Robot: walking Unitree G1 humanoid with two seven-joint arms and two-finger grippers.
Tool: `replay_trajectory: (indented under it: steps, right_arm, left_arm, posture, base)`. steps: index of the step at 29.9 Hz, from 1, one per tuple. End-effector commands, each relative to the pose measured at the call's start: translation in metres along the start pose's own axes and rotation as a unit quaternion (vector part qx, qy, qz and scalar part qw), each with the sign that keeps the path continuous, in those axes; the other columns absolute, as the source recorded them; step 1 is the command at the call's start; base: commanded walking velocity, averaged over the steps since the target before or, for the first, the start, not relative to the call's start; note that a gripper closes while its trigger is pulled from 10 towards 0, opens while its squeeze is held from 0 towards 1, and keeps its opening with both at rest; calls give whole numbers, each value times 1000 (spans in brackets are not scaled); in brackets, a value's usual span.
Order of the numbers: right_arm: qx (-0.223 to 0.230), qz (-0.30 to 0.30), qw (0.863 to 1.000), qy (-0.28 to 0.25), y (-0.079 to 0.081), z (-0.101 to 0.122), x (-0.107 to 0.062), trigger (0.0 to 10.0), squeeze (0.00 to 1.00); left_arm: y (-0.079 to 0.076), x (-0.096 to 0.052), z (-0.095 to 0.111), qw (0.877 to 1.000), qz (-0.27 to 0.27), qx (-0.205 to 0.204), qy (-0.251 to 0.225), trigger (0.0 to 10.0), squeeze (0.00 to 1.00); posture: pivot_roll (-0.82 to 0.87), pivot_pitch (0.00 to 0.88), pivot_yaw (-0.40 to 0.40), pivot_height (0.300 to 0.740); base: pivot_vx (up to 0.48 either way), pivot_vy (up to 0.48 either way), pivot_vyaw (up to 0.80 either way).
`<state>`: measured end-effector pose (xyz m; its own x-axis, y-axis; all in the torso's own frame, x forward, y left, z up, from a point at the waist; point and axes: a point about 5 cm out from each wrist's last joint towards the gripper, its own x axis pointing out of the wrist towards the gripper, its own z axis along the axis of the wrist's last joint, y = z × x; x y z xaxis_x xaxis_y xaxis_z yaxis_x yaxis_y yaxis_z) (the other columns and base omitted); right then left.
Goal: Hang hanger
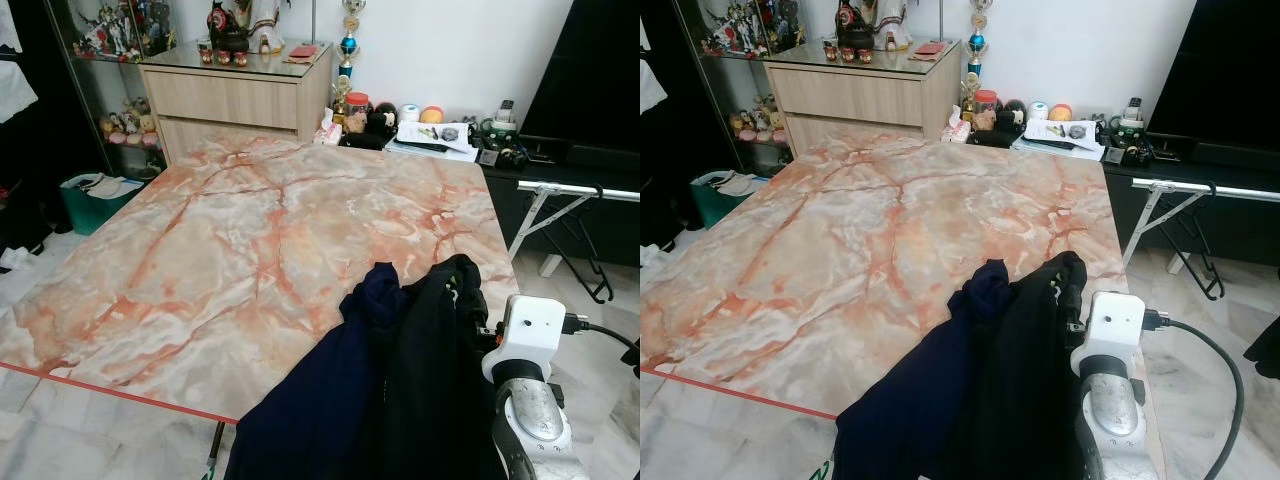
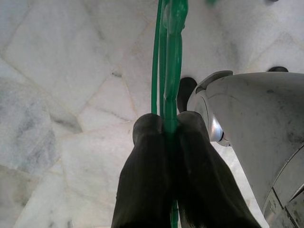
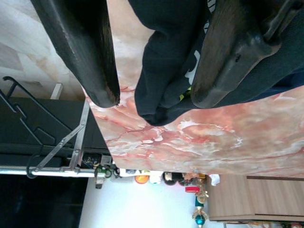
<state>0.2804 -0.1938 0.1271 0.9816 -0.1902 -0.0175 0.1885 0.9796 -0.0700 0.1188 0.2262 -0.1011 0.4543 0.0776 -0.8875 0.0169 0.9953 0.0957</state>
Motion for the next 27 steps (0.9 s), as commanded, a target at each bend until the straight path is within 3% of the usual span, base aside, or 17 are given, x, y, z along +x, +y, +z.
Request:
replay_trajectory:
  steps: [1,7,15,27]
  right_arm:
    - [-6,8,1000,-12,2,6,0,10000,0]
    - [-31,42,998,-30,10,10,-2,10000,0]
    - [-18,42,998,-31,12,10,-2,10000,0]
    - [-11,30,999,-33,10,10,-1,10000,0]
  left_arm:
    - [-3,-1,-8,1000,-4,4,19,10000,0]
    - [-4,-1,-9,1000,-4,4,19,10000,0]
    - [-6,0,-8,1000,-6,4,19,10000,0]
    - [-6,-1,-8,1000,-12,-1,12,10000,0]
  posture:
    - [119,8,-37,740]
    - [120,13,-38,740]
    - [122,16,-37,740]
    - [122,18,-37,740]
  base:
    - [0,0,0]
    - [0,0,489]
    - [0,0,758]
    - [0,0,0]
